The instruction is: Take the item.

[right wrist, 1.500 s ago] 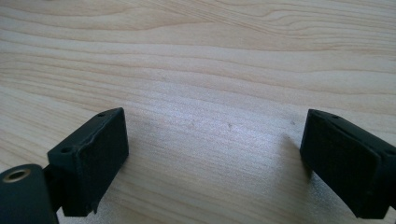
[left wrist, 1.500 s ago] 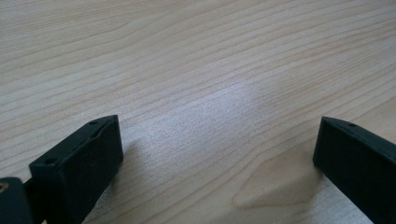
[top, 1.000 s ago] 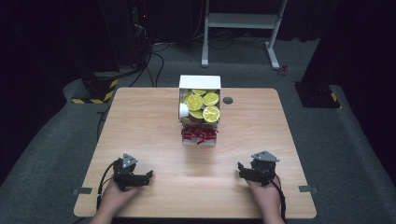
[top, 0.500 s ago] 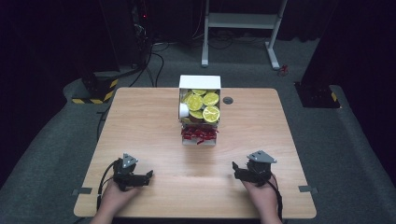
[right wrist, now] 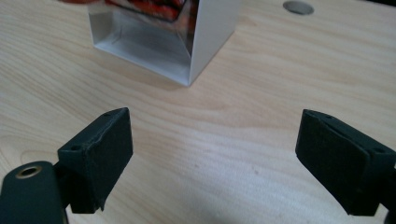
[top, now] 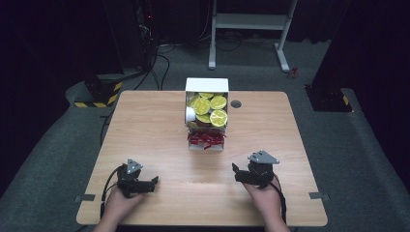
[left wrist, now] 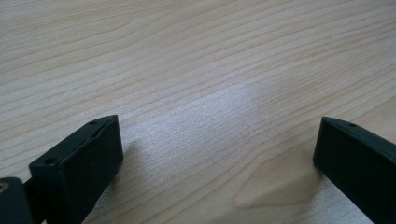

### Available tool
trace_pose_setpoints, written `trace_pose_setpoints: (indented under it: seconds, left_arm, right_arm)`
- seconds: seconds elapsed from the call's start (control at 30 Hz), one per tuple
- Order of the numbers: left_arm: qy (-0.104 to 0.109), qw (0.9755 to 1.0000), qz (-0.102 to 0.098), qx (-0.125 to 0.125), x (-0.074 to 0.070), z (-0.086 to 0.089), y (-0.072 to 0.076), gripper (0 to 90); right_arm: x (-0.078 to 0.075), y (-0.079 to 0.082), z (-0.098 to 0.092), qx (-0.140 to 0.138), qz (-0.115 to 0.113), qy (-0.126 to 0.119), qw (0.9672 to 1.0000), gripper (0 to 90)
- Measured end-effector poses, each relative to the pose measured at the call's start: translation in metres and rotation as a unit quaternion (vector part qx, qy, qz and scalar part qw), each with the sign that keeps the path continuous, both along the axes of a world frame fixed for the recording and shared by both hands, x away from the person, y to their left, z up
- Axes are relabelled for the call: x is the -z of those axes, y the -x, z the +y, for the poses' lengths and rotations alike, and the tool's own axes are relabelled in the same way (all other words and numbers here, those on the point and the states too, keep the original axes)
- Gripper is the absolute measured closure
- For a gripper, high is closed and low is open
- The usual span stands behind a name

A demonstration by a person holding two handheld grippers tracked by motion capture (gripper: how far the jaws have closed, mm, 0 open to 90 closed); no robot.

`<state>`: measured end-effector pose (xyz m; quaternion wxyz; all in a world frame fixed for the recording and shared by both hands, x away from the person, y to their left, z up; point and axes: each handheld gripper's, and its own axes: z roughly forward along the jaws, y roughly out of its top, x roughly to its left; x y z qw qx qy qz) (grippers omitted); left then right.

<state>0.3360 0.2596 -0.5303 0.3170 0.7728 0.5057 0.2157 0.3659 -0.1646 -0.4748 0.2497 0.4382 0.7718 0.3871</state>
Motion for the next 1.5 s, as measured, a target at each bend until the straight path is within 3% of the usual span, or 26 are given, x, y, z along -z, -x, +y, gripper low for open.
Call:
trace_pose_setpoints:
  seconds: [0.37,0.7,0.9,1.5]
  left_arm:
    - [0.000,1.0000,0.000,0.000,0.000,0.000,0.000,1.8]
    - [0.000,1.0000,-0.001,0.000,0.000,0.000,0.000,1.8]
    - [0.005,1.0000,-0.001,-0.002,0.000,-0.001,0.000,1.8]
    - [0.002,1.0000,-0.001,-0.002,0.000,-0.001,0.000,1.7]
  right_arm:
    - [-0.023,-0.007,0.005,0.003,-0.014,-0.027,0.9995,10.8]
    - [-0.037,-0.007,0.013,-0.022,-0.026,-0.027,0.9991,13.0]
    - [-0.042,-0.006,0.015,-0.021,-0.035,-0.031,0.9987,13.4]
    - [-0.080,-0.009,0.020,-0.036,-0.074,-0.040,0.9958,14.3]
